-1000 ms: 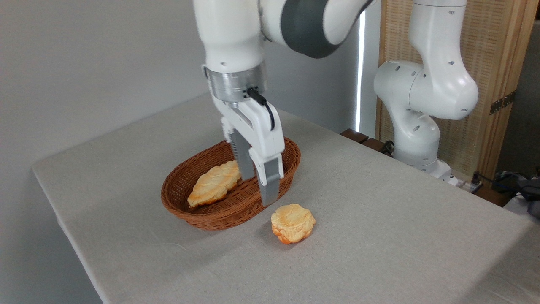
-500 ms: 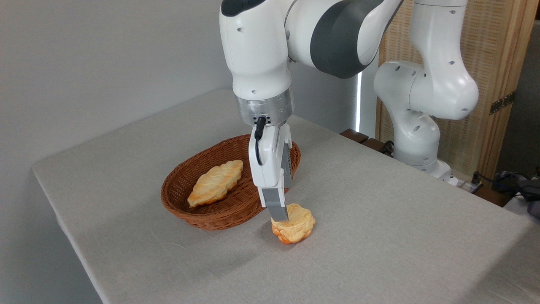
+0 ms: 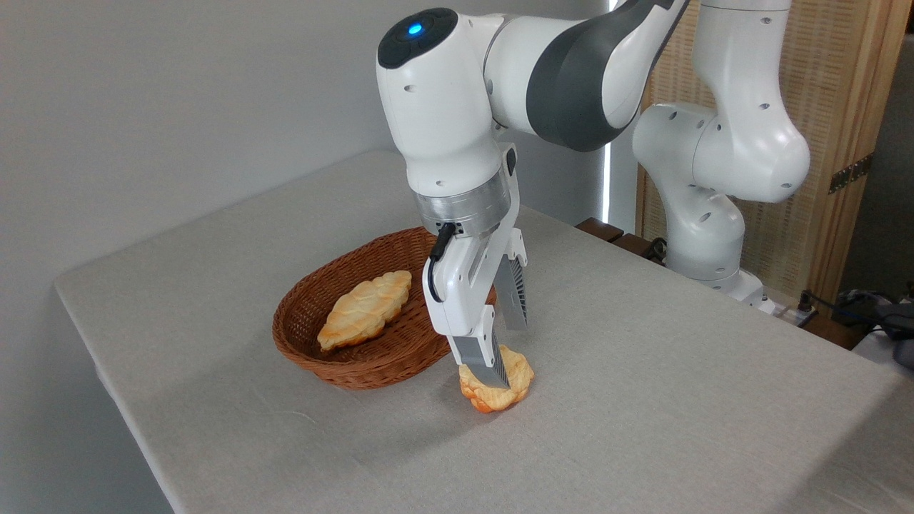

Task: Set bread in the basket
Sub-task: 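Lower the gripper around the round bun and close on it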

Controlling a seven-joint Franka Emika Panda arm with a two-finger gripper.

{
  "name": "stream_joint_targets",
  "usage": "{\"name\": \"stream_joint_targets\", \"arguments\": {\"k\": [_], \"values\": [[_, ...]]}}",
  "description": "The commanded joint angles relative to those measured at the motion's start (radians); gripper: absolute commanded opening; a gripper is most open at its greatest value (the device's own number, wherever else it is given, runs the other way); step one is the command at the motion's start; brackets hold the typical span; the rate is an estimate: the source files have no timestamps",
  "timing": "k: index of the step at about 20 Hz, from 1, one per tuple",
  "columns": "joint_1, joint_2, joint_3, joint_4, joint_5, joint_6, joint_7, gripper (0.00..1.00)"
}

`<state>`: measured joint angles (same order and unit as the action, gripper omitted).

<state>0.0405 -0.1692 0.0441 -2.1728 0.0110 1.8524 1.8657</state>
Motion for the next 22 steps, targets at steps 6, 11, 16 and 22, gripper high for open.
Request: {"name": "stream_joint_targets", "arguments": {"k": [6, 11, 16, 22], "values": [[-0.014, -0.007, -0.010, -0.053, 0.017, 0.051, 0.016, 1.00], [-0.030, 0.013, -0.010, -0.058, 0.018, 0.085, 0.016, 1.00], [-0.030, 0.028, -0.010, -0.058, 0.020, 0.100, 0.016, 1.00], [-0.030, 0.036, -0.012, -0.056, 0.050, 0.116, 0.016, 0.55]]}}
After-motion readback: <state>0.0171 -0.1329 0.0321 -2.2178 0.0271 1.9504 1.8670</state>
